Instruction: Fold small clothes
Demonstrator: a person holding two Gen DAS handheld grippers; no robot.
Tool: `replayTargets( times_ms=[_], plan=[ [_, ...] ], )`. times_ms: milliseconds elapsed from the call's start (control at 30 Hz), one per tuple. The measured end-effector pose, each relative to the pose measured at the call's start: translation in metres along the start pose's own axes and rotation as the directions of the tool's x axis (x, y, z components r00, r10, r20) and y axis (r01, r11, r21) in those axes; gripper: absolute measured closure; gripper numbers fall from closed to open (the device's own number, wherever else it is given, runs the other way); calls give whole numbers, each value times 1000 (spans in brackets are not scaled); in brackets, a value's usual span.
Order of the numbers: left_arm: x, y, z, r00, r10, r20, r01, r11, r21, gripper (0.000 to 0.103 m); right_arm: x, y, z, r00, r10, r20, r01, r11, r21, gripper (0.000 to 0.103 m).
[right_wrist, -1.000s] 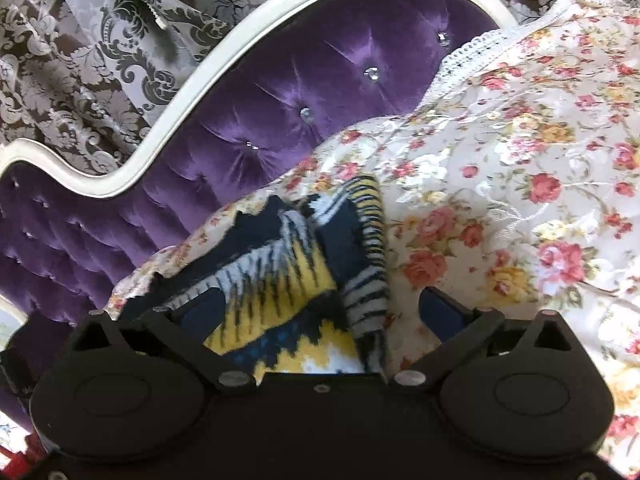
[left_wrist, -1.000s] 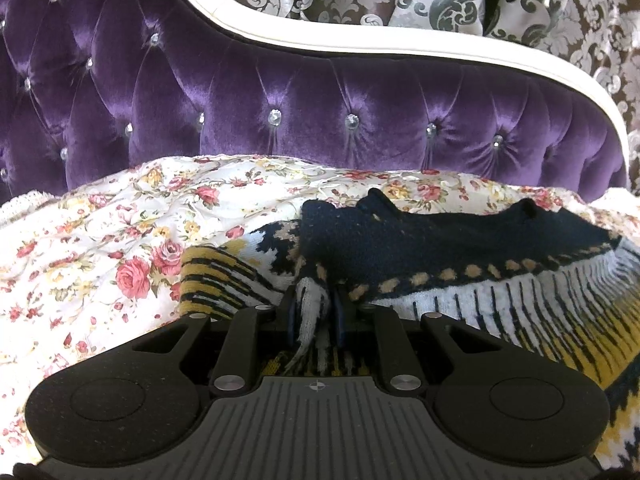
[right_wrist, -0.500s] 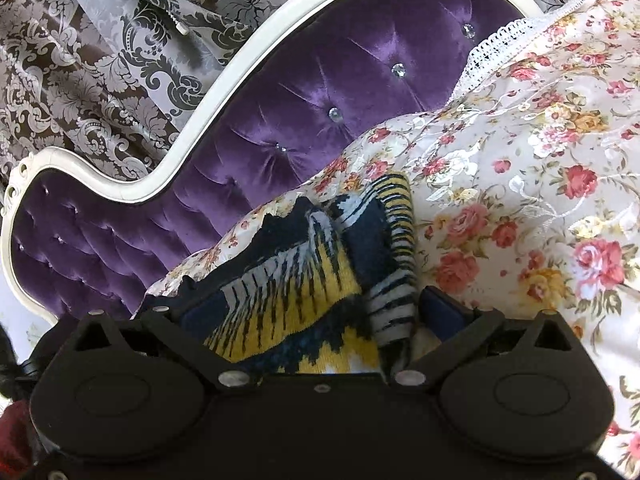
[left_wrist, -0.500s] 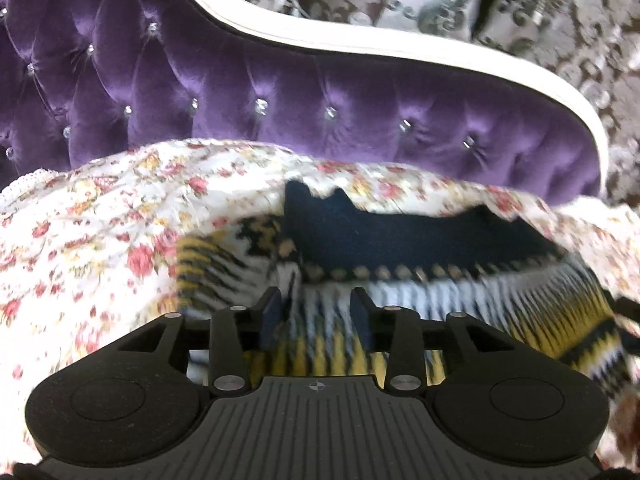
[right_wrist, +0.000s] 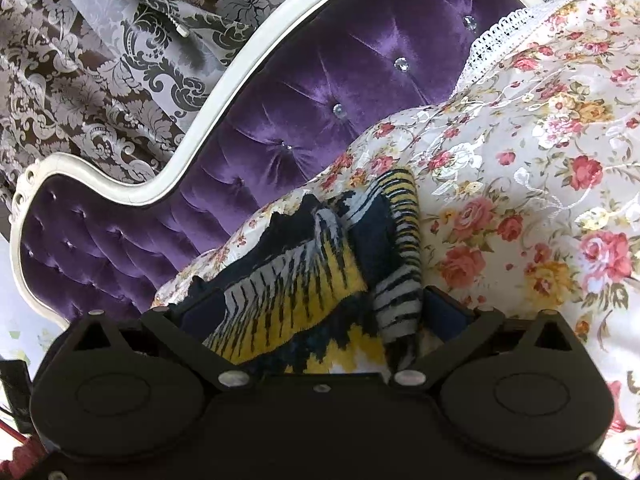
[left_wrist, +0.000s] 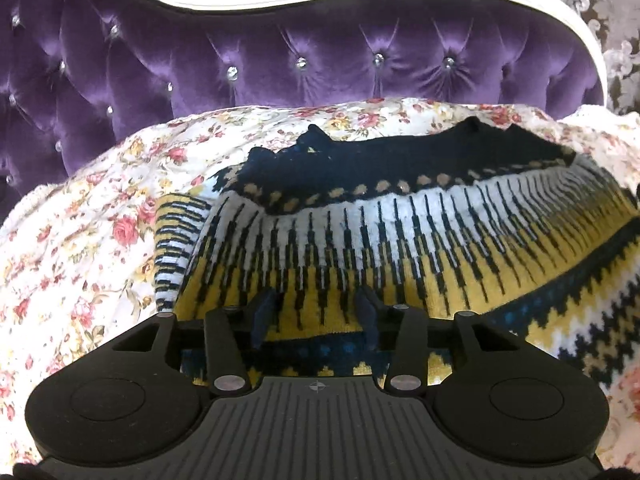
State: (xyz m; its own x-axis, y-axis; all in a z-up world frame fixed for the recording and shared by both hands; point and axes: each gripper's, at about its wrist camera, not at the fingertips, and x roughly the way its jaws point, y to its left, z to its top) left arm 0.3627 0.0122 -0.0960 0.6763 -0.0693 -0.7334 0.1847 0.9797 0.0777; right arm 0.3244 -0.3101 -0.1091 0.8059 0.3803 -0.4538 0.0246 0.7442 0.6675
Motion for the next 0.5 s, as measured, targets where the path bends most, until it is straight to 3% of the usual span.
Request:
replayTargets(
  times_ms=[267,500],
  plan=[
    [-1,1,-5,999,9,32,-9,1000,-8,58,1,-5,0,995,97,16,-97,994,56,0],
    [-1,1,-5,999,11,35,-10,1000,-11,58,1,-14,10,987,156,-33,-150,979,141,0]
  ],
)
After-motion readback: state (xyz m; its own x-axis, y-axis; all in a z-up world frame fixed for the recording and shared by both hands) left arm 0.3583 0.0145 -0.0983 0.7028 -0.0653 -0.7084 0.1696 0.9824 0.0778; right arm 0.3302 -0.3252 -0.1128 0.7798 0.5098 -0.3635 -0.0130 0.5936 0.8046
